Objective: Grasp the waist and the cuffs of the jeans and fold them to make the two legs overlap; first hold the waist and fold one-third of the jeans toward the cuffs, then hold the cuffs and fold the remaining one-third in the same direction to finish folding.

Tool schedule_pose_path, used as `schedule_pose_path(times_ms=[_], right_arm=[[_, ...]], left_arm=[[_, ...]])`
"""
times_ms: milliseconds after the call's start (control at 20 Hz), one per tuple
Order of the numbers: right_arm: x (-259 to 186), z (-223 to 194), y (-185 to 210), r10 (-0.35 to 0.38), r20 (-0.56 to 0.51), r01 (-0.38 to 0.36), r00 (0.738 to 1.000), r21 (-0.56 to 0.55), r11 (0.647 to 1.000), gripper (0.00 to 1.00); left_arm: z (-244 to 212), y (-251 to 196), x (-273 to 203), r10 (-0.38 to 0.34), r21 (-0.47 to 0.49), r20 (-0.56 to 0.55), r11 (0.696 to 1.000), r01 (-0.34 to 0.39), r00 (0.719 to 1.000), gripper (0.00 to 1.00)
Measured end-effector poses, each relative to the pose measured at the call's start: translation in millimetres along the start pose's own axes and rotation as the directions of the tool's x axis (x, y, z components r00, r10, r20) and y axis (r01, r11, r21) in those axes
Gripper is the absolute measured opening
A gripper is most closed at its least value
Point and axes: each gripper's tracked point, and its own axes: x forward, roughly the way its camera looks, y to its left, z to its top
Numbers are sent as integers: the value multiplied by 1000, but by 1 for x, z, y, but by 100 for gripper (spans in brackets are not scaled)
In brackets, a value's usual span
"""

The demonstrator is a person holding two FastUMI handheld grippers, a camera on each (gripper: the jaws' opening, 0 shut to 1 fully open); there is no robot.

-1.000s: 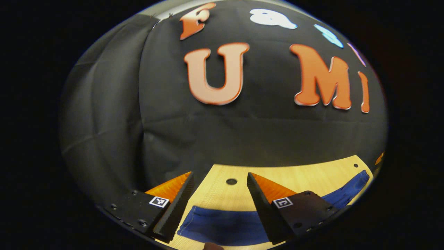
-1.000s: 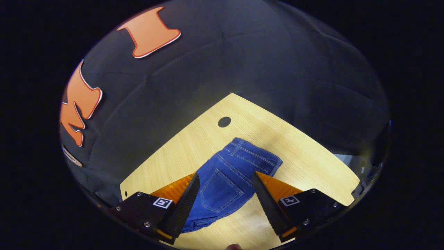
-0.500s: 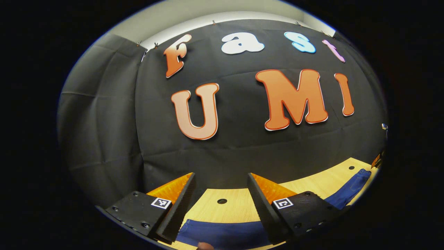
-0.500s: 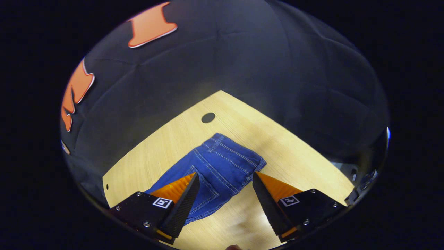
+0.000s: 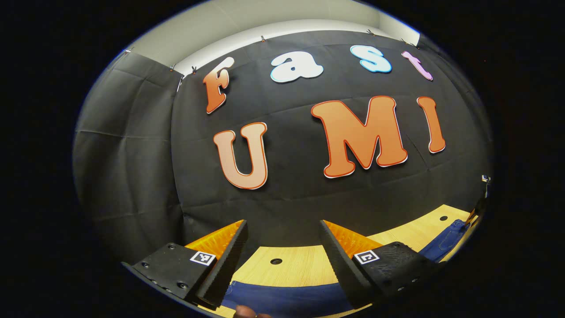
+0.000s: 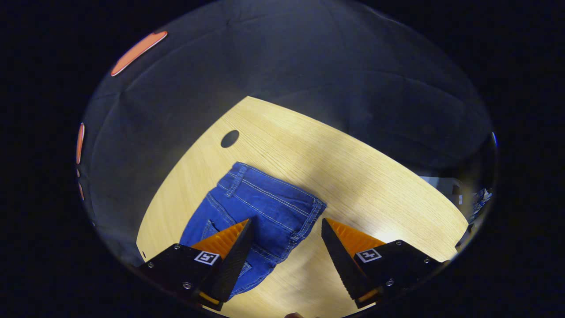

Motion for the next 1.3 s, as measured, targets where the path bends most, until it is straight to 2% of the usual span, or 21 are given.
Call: schedule_pose_path(times_ms=[100,150,300,400,450,500,550,600,700,800,850,900,1150,1300], right_arm=[[10,-5,-2,-12,-43,13,999,19,1000,97],[16,4,0,-10,-15,11,1000,37,999,97],[14,11,2,-22,-31,25,999,87,996,93],[15,10,-8,-65,-28,67,997,59,996,88],[13,11,-13,-88,-28,89,996,51,995,77],[13,11,-10,-80,-35,82,996,66,994,62],[11,12,-9,-83,-39,86,996,68,994,61],[19,6,2,-47,-44,50,998,84,995,49],[21,5,6,-29,-41,34,999,114,993,25],[15,12,7,17,-30,-13,999,123,992,25],[16,15,12,39,-8,-37,999,165,986,25],[4,17,16,59,0,-58,998,178,982,10],[-12,32,31,168,93,-181,981,148,972,10],[-31,30,54,227,153,-241,962,85,967,10]], left_arm=[[-1,-5,-1,-5,7,-10,1000,5,1000,98],[-2,-9,-1,-9,13,-18,1000,9,1000,98],[-4,-17,-2,-15,24,-35,1000,16,999,98],[-7,-24,-1,-24,31,-49,999,25,998,100],[-9,-28,-1,-29,34,-59,999,31,998,98],[-10,-30,1,-31,36,-68,999,34,997,98],[-11,-31,0,-33,36,-75,999,35,997,98],[-13,-32,0,-35,33,-82,999,38,996,100],[-18,-32,-1,-36,26,-101,999,39,994,100],[-21,-28,-3,-24,24,-116,999,27,993,100],[-21,-26,-4,-18,22,-117,1000,21,993,100],[-19,-23,-5,-10,25,-115,1000,13,993,100],[-20,-12,-6,-12,-10,-104,1000,11,995,98],[-21,-3,-6,-28,-39,-96,999,24,995,98]])
